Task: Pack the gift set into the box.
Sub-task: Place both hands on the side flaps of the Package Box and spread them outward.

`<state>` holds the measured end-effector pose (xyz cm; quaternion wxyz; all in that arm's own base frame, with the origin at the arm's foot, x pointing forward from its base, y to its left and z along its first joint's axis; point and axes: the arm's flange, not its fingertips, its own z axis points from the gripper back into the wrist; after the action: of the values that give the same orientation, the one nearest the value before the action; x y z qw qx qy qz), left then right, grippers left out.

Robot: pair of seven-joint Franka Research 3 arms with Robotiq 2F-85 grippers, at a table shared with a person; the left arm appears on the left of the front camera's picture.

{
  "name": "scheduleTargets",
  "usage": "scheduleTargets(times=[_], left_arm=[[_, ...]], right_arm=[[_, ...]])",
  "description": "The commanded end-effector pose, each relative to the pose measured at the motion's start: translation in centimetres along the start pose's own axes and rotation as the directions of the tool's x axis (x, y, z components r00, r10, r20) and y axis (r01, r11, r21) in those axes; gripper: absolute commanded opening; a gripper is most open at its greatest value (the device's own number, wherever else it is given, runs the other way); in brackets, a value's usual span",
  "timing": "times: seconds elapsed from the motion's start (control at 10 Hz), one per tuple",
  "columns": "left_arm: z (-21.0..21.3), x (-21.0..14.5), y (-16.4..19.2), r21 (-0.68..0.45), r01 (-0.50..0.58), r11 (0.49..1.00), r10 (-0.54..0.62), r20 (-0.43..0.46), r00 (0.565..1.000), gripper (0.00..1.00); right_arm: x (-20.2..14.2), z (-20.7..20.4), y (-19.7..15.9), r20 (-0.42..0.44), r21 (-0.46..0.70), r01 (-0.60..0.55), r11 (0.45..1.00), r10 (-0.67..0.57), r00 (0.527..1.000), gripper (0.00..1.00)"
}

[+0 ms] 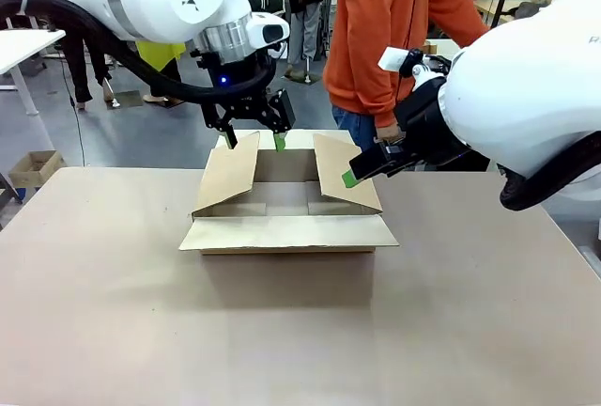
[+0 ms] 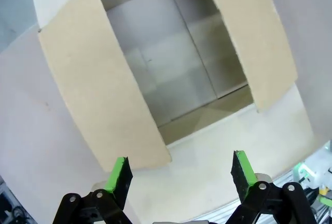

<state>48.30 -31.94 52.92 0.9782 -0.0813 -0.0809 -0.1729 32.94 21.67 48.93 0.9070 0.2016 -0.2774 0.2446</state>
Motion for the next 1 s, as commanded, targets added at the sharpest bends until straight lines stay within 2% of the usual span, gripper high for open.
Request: scheduleTargets(times=[0.0,0.1,0.2,0.4,0.6,0.9], left_arm=[[-0.9,0.1,0.4,0.001,-0.008,1.000,0.008,-0.021,1.000,1.00],[-2.2,1.6,0.3,0.065,-0.060,0.996,0.062,-0.029,0.998,1.00],[-3.7,2.9,0.0,0.120,-0.136,0.983,0.136,0.005,0.991,1.00],[-6.1,4.2,-0.7,0.235,-0.223,0.946,0.213,0.067,0.975,1.00],[-8.5,5.0,-0.8,0.316,-0.220,0.923,0.222,0.031,0.975,1.00],[-11.0,5.7,0.4,0.383,-0.289,0.877,0.298,0.037,0.954,1.00]], right_arm=[[0.1,-0.1,0.3,0.015,0.000,0.000,1.000,0.000,1.000,1.00],[0.1,-0.1,0.3,0.015,0.000,0.000,1.000,0.000,1.000,1.00],[0.1,-0.1,0.3,0.015,0.000,0.000,1.000,0.000,1.000,1.00],[0.1,-0.1,0.3,0.015,0.000,0.000,1.000,0.000,1.000,1.00],[0.1,-0.1,0.3,0.015,0.000,0.000,1.000,0.000,1.000,1.00],[0.1,-0.1,0.3,0.015,0.000,0.000,1.000,0.000,1.000,1.00]])
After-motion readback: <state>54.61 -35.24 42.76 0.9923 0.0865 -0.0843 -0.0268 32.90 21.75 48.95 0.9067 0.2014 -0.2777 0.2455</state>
